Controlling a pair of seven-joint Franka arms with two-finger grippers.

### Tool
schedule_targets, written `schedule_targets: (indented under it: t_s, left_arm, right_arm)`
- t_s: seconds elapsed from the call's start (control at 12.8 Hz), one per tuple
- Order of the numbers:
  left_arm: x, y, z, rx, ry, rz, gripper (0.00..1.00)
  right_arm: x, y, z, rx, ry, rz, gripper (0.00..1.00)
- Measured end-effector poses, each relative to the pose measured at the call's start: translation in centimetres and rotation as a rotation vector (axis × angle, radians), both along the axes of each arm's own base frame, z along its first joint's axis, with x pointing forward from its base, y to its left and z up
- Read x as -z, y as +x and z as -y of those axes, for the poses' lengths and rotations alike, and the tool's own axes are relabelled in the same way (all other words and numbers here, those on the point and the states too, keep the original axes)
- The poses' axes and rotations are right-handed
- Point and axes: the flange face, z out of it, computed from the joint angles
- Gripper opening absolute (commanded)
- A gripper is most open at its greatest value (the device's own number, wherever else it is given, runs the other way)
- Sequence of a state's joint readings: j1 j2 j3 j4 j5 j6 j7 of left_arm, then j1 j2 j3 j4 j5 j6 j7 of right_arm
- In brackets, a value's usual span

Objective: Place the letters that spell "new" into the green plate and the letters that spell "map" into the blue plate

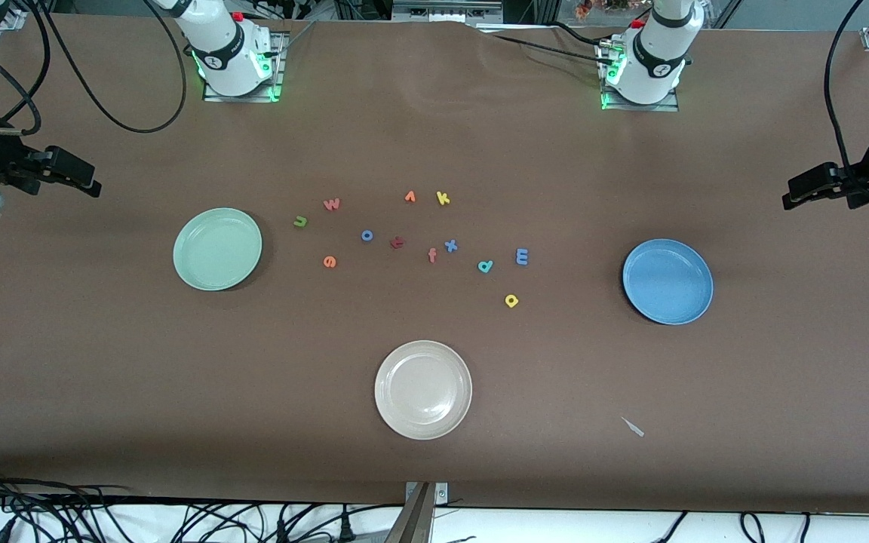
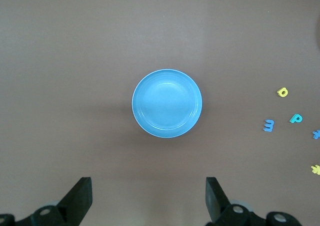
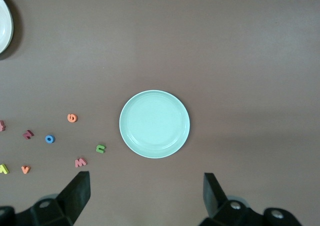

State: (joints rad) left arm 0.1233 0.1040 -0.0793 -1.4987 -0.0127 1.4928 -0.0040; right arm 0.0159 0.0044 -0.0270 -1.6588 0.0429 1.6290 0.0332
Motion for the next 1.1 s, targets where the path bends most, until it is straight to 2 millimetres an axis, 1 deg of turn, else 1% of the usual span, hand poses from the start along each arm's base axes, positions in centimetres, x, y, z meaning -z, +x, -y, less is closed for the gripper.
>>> schedule_targets:
  t_s: [0.47,0.78,0.94,1.1]
  left_arm:
    - [0.0,0.0,0.0,0.0,0.0,0.0,1.0]
    - [0.1,0.1,0.1,0.001,0.0,-0.002,1.0]
    - [0.5,0.2,0.1,0.003,-0.001,-0.008,1.0]
    - [1.9,0.8,0.3,0.007,-0.004,-0.031,1.0]
  right_arm:
    - [0.3,-0.7,-0.2,-0.004,0.003,-0.05,1.0]
    - [0.2,-0.7,-1.4,-0.024,0.005,-0.051,1.0]
    - [0.1,-0.8,-1.6,-0.026,0.01,-0.051,1.0]
    - [0.1,-0.8,-1.7,-0.025,0.022,-0.05,1.0]
